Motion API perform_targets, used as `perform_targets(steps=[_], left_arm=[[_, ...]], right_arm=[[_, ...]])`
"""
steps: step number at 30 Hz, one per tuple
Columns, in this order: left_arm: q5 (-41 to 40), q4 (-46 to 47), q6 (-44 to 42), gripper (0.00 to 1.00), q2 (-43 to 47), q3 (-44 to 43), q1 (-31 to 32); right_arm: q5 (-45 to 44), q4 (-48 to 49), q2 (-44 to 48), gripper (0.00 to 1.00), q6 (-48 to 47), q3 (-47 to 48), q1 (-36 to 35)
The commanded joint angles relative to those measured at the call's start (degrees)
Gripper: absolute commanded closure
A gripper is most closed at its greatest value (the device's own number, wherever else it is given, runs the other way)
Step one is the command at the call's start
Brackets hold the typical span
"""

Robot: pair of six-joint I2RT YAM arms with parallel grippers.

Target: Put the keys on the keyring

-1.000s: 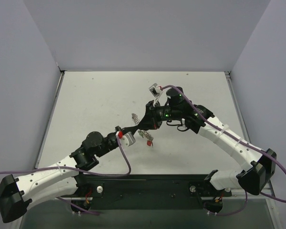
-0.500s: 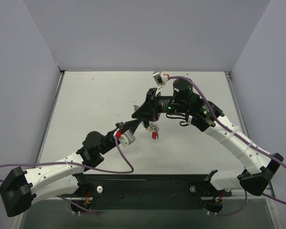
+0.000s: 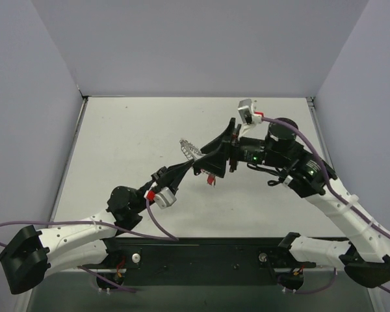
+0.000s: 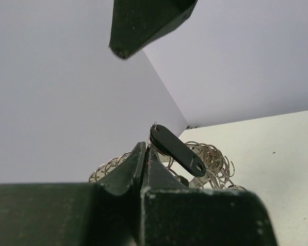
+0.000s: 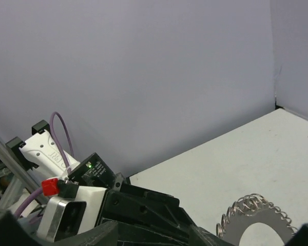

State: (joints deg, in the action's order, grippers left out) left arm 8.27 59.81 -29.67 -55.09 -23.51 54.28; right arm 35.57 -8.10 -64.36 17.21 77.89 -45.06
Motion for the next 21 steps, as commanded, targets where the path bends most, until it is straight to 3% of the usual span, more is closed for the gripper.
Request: perform_targets(steps=[1,3,11,21], left_arm=[[4.2,9.18,-0.39,1.0,2.17,0.56,-0.14],[5.43,9.44,-0.04,1.0,2.88,1.01,-0.32],[15.1,8.13,4.97,1.0,8.24,3.11,-1.55],[26.79,6.73,13.75,1.0,13.16,3.38,-3.13]], right_arm=[[-3.23,3.62,6.61,0.39,-8.22,-2.82,0.14],[-1.57,2.83,8.19,0.33,-11.83,-5.01,0.32],[7.93,-1.74,10.65,0.29,-29.94,-10.3,0.59],[15.49,-1.48,10.92,0.34,-35.93,-10.39,1.02]])
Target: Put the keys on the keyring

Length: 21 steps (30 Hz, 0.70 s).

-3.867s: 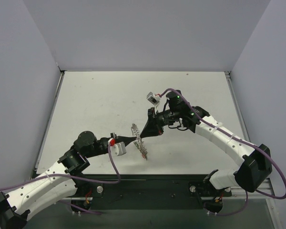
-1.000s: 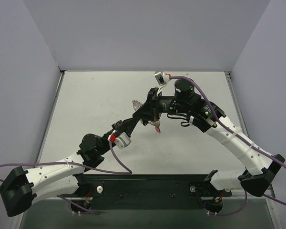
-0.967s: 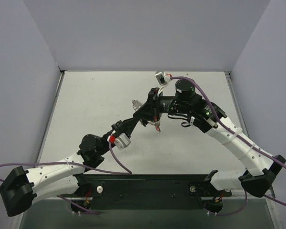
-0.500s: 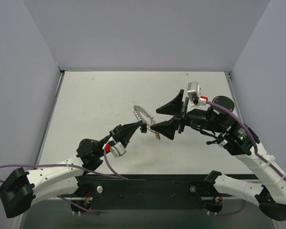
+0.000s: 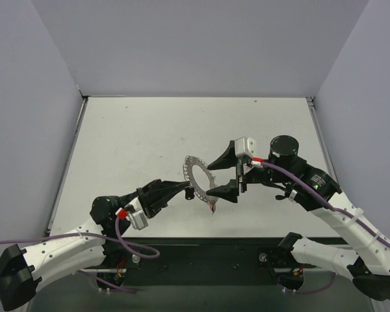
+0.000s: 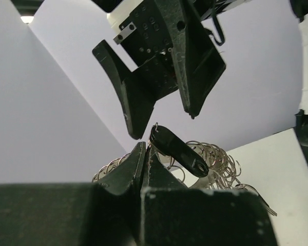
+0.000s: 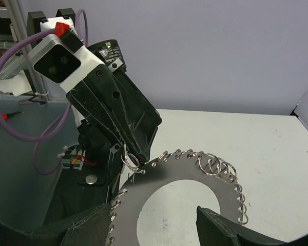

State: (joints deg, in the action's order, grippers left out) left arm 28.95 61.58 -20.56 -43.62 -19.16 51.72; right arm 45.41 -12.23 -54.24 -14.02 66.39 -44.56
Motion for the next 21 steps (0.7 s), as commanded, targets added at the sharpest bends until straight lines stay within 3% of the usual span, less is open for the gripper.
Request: perform_targets(steps=[1,10,21], left_arm=[[7.77,4.6,4.91,1.0,2.21,-1.32,-0.66],[14.2,4.51,8.69,1.0,3.27,-2.55,-1.45],[17.9,15.05,15.62,1.0,0.55,-2.82,-1.63]], right_arm=[[6.18,2.91,0.71,0.34,-5.31,1.11,0.52],[14.88,8.45,1.41,0.34,-8.3,-2.14,0.35],[18.05,16.88,3.44,0.4,-3.3,-5.66,-1.06]])
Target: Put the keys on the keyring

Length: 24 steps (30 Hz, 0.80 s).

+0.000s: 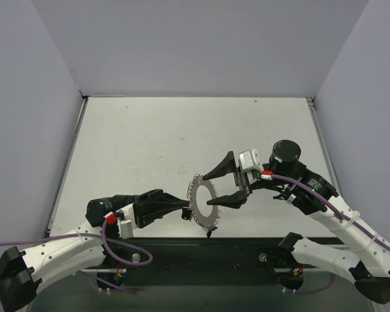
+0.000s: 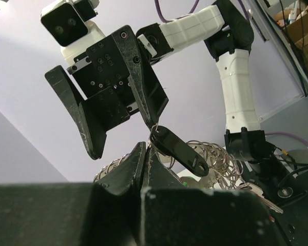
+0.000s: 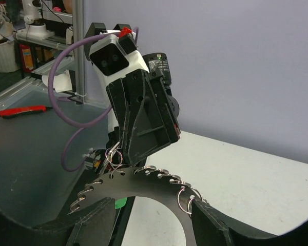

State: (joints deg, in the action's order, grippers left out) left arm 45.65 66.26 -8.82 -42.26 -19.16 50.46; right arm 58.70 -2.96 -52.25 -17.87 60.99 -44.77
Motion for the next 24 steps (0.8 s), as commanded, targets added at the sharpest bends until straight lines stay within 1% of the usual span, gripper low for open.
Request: perform_targets(steps=[1,7,12,22,24], left_arm=[[1.37,10.99,4.25,1.0,-0.98,-2.99,-0.36],[2.34,13.36,6.44,1.0,-2.3,-3.78,-0.45],[1.9,13.63,6.71,1.0,-2.83,-3.87,-0.45],[1.02,13.46,6.36,1.0,-3.35,-4.13,-0.45],[1.02,13.46,6.36,1.0,-3.35,-4.13,-0.53]], right_arm=[[4.85,8.05,1.54,0.41,0.81,-0.43,-1.1],[5.11,10.34,1.54,0.45,2.22,-1.05,-2.33],[5.72,10.52,0.31,0.51,3.1,-0.79,-3.39],[5.11,9.73,-2.07,0.55,3.81,-0.61,-6.73],[5.02,9.38,-2.24,0.57,3.81,-0.61,-7.34]])
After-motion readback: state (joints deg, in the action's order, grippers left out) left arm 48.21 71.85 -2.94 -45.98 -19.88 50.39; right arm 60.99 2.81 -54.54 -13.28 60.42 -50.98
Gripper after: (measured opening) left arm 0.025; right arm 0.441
